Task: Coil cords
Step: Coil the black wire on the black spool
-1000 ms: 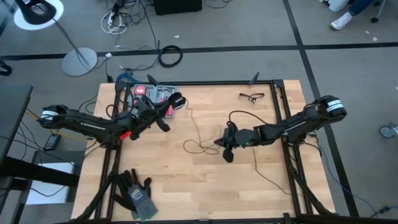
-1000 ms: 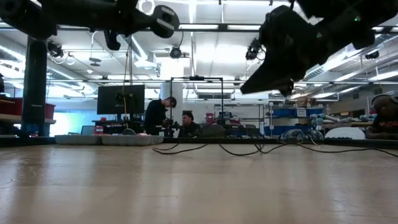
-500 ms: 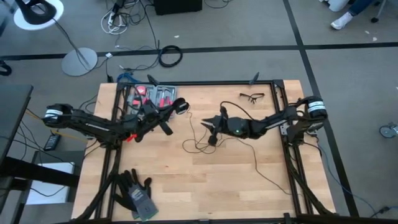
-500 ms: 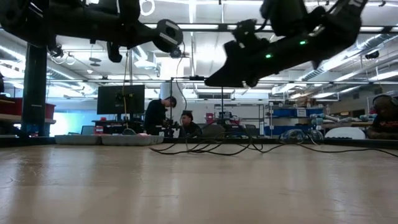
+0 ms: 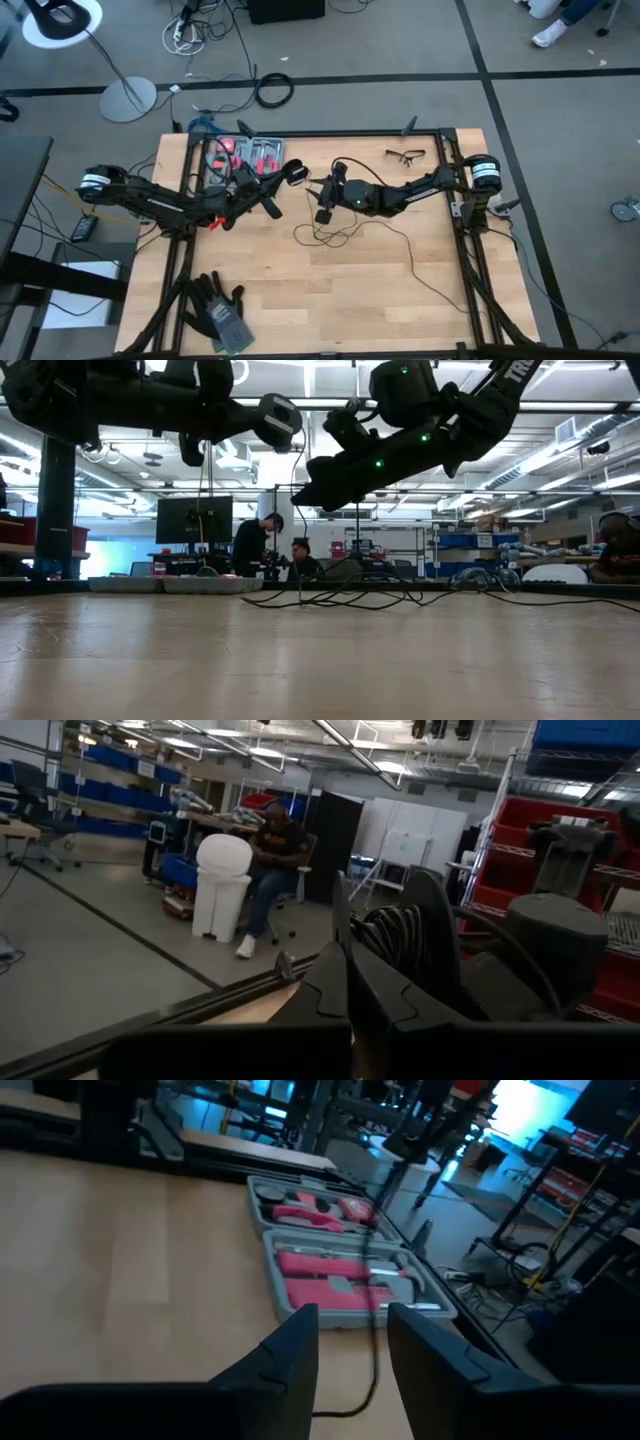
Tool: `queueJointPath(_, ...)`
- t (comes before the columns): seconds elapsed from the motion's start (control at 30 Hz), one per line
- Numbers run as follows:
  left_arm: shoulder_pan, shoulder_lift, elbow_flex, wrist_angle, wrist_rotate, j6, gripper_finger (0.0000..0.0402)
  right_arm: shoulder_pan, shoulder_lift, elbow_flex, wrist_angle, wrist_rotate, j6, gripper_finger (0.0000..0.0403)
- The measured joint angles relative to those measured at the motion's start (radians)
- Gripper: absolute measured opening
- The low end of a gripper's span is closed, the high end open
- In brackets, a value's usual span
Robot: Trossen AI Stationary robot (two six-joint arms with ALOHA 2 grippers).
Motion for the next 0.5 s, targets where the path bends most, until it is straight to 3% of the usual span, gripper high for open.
queueJointPath(0.5,0.002,-0.001,0.026,0.014,0.005,-0.002,0.0,-0.072,-0.001,0.0,-0.035,-0.128,-0.018,0.0104)
